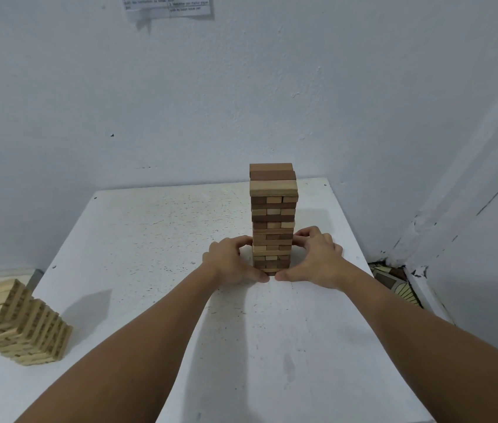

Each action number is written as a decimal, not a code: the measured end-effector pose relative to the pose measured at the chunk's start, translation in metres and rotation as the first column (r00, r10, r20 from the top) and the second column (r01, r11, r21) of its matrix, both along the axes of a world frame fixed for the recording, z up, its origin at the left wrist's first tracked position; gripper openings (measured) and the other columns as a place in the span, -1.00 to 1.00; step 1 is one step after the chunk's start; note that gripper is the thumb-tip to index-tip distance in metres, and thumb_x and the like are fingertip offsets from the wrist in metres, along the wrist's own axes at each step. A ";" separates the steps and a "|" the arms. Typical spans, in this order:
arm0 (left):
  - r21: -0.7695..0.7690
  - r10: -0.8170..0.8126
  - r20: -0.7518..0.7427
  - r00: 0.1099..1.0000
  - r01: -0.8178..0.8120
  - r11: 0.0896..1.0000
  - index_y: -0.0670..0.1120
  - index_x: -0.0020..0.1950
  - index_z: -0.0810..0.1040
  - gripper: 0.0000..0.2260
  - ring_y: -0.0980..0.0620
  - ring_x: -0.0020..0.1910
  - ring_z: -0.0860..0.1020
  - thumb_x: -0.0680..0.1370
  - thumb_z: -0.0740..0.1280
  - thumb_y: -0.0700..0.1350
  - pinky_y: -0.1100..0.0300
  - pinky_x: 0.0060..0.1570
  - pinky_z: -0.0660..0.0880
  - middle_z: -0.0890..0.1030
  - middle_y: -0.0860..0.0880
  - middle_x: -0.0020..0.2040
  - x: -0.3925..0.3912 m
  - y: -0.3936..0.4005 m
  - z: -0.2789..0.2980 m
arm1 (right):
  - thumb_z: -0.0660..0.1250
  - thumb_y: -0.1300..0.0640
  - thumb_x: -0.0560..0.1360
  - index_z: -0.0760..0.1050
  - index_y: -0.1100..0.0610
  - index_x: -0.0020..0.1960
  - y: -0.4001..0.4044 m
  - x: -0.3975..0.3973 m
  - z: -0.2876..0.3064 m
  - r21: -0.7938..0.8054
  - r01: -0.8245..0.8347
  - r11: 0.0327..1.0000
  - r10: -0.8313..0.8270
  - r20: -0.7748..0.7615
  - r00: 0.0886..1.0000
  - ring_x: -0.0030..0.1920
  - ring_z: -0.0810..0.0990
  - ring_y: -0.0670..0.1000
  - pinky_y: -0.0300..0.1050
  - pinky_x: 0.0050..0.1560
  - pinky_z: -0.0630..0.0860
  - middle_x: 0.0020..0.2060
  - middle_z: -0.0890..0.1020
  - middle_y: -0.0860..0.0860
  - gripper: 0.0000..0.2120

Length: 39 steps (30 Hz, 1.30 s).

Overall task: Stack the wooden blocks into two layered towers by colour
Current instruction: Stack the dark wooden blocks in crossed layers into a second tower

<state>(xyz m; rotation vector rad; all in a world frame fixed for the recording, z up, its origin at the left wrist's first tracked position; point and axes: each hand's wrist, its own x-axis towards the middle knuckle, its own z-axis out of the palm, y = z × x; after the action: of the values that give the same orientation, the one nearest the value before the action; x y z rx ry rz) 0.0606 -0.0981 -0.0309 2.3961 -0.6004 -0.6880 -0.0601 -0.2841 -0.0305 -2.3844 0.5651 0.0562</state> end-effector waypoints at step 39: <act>-0.096 0.078 -0.128 0.989 -0.090 0.991 0.48 0.17 0.55 -0.17 -0.08 0.28 0.47 -0.10 0.65 0.29 -0.17 0.38 0.40 0.59 0.07 0.21 0.055 -0.022 -0.014 | 0.66 -0.26 0.25 0.45 -0.25 0.39 -0.020 0.052 -0.007 0.030 0.060 0.998 -0.060 0.001 0.998 0.36 0.23 0.02 0.03 0.41 0.24 0.21 0.24 -0.20 -0.23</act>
<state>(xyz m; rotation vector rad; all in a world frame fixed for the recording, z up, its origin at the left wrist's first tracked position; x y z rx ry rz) 0.1153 -0.1206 -0.0451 2.2523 -0.4683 -0.7452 -0.0081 -0.3045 -0.0377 -2.3368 0.6304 0.0362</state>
